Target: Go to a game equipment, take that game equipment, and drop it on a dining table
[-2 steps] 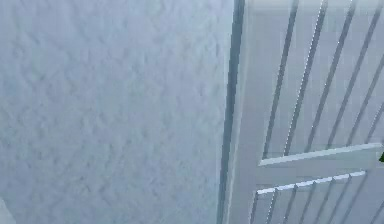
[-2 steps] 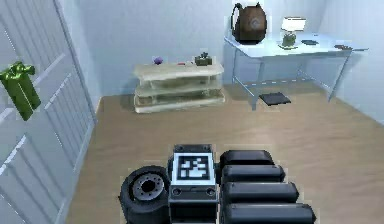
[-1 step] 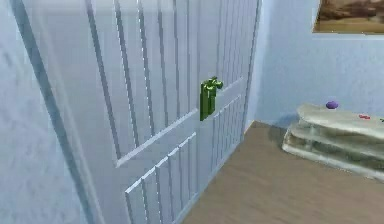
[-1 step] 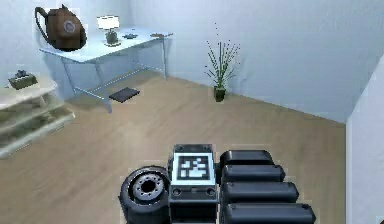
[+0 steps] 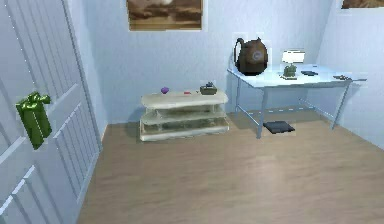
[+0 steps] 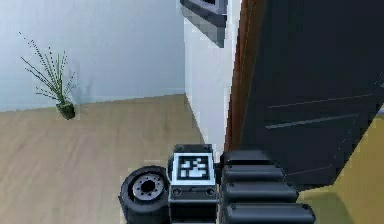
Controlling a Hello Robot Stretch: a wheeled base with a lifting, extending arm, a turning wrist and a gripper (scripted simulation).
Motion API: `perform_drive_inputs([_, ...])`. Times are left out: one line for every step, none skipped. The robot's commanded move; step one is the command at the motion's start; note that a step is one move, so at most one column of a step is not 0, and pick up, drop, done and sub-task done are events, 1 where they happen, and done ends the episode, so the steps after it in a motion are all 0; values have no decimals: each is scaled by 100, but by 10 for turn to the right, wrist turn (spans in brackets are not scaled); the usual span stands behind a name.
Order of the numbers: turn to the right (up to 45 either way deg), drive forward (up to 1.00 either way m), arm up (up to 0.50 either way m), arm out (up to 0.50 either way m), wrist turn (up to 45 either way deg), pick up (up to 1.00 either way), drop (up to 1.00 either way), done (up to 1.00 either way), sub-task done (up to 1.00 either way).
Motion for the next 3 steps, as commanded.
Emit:
perform_drive_inputs([210,0,0,0,0,0,0,0,0])
perform_drive_inputs([0,5,0,0,0,0,0,0,0])
perform_drive_inputs([150,0,0,0,0,0,0,0,0])
